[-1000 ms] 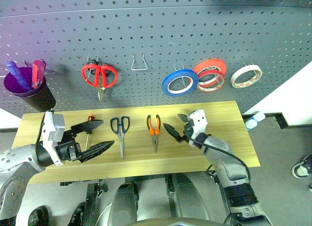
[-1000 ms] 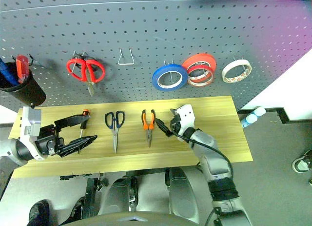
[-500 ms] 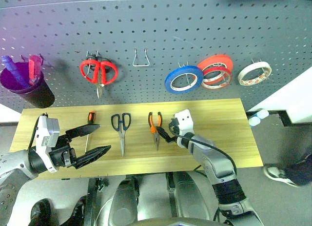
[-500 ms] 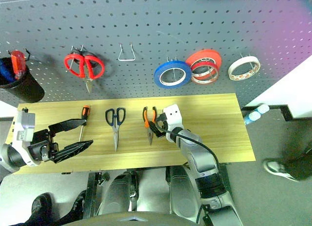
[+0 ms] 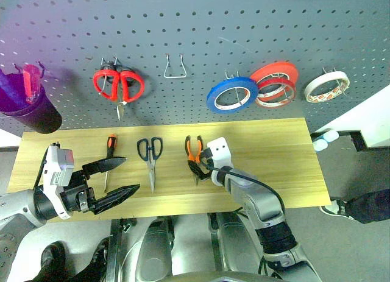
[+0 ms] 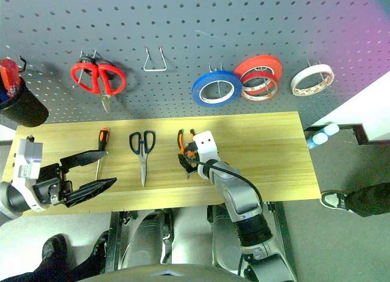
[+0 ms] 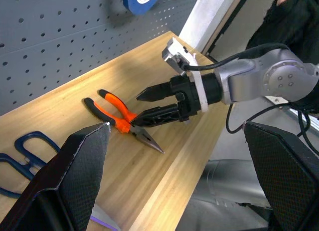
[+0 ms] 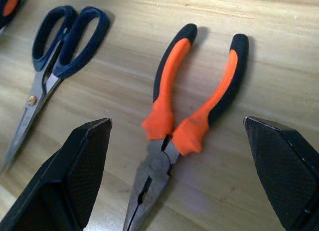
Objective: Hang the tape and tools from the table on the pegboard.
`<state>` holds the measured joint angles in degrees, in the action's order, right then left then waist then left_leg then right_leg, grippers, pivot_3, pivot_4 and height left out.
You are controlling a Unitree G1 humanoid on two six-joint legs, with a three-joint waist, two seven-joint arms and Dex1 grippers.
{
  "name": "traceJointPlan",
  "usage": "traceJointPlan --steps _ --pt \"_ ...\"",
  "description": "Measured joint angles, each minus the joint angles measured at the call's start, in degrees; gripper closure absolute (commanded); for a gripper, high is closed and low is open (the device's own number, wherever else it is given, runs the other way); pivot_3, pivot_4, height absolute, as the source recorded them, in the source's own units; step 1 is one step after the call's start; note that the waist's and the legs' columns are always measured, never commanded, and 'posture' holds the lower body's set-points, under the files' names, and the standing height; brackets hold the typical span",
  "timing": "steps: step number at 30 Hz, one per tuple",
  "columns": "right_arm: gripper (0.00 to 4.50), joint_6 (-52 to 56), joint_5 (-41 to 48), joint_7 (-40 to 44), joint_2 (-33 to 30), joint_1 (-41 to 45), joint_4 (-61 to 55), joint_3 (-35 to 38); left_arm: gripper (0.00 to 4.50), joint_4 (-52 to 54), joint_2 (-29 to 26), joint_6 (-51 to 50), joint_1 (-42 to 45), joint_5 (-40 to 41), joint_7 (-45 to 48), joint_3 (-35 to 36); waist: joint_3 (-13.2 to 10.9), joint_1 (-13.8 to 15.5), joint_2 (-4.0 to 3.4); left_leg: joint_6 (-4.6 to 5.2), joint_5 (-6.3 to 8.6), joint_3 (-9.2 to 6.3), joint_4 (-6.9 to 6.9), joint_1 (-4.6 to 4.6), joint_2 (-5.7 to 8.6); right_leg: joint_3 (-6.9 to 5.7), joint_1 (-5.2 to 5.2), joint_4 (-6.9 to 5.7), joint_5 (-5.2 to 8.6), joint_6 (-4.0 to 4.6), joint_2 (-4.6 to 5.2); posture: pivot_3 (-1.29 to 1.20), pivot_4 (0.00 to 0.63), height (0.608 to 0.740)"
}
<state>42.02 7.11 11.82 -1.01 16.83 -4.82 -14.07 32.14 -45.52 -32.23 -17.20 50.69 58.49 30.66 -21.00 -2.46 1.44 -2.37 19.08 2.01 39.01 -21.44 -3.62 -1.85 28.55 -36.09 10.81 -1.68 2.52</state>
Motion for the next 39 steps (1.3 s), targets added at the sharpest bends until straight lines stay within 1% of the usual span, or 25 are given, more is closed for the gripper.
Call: traceJointPlan --steps 6,11,18,23,30,39 --pt "0.05 1.89 -0.9 -3.06 2.2 3.96 1.23 0.6 0.0 0.02 -0.02 0.01 0.21 0.01 -0.11 0.15 -0.02 0.02 -0.01 0.0 0.0 0.0 -0.01 -0.02 -0.01 -0.01 0.02 0.0 0.0 -0.01 -0.02 0.05 0.394 0.733" --pt "0.05 3.93 -1.45 -4.67 2.94 4.8 2.25 0.81 0.0 0.02 -0.02 0.01 0.26 0.0 -0.19 0.17 -0.02 0.02 -0.02 0.0 0.0 0.03 -0.02 -0.07 -0.01 -0.01 0.04 0.06 -0.01 -0.04 0.01 0.06 0.391 0.733" --pt "0.05 10.15 -1.31 -8.72 6.52 7.73 2.46 4.39 0.0 0.0 -0.01 0.06 0.52 -0.05 -0.21 0.17 -0.02 -0.01 -0.02 0.0 0.0 0.02 -0.05 -0.09 -0.02 -0.02 0.09 0.05 -0.02 -0.06 -0.01 0.06 0.386 0.733" --pt "0.05 14.77 -1.55 -10.67 9.37 9.42 2.38 3.59 0.0 0.0 0.0 0.06 1.3 -0.06 -0.41 0.14 -0.02 0.0 -0.02 0.0 0.0 0.01 -0.08 -0.18 -0.04 -0.02 0.17 0.06 -0.08 -0.17 -0.03 0.06 0.38 0.733" --pt "0.05 16.92 -1.57 -12.68 9.41 9.44 2.36 3.83 0.0 0.0 0.01 0.07 1.39 -0.09 -1.0 0.09 -0.01 0.04 0.0 -0.01 -0.01 0.0 0.0 -0.81 -0.02 -0.05 0.75 0.03 -0.12 -0.2 0.0 0.07 0.38 0.733" --pt "0.05 17.61 -2.48 -14.15 9.38 10.21 4.64 3.31 0.0 0.0 0.01 0.08 1.67 -0.1 -1.19 -0.37 -0.01 0.06 0.0 -0.01 -0.01 -0.03 0.0 -0.87 -0.02 -0.09 0.79 0.04 -0.12 -0.2 0.0 0.08 0.376 0.733"
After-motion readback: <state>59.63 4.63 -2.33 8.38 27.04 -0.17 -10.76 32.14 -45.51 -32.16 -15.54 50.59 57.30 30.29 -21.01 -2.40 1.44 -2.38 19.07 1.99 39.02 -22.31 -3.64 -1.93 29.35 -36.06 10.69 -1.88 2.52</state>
